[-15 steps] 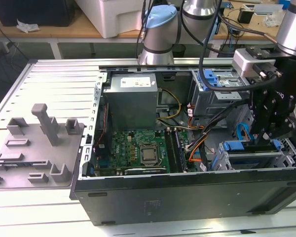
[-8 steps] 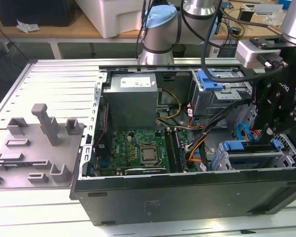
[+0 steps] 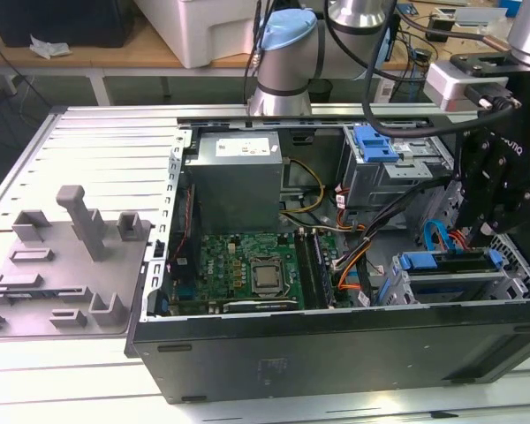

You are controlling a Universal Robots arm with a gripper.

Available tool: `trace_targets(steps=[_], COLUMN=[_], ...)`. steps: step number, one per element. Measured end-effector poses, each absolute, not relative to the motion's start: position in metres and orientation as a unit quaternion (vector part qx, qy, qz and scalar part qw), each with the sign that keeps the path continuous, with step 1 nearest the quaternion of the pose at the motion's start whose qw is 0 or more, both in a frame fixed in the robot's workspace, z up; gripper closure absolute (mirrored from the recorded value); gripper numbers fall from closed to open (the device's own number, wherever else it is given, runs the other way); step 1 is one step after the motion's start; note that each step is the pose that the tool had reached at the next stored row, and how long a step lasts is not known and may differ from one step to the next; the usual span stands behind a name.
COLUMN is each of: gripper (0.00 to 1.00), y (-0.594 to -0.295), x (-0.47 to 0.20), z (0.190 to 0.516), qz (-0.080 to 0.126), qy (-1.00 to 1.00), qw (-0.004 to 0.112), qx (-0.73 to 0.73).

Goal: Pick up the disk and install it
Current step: 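Insert the second disk wire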

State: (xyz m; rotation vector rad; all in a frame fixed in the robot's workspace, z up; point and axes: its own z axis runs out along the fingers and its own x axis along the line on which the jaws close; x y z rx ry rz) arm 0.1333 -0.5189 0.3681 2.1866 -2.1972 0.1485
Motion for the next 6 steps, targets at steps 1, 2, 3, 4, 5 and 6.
trace_targets(steps=[1, 2, 3, 4, 5, 6], gripper=[0.65, 0.72, 0.72, 0.85, 0.89, 0.89], y=[-0.5189, -0.5189, -0.5189, -0.5189, -0.5189, -0.5189], x=[0.1333, 0.1333, 0.1333, 0.1333, 0.1333, 0.1333], z=[0.3681, 0.3681, 0.3681, 0.3681, 0.3681, 0.3681], qz=[0.048, 0.048, 0.048, 0.048, 0.048, 0.048], qy=[-0.708, -0.708, -0.708, -0.708, -0.708, -0.708], qw=[0.019, 0.019, 0.019, 0.019, 0.019, 0.019], qx=[0.704, 0.704, 0.704, 0.704, 0.704, 0.704])
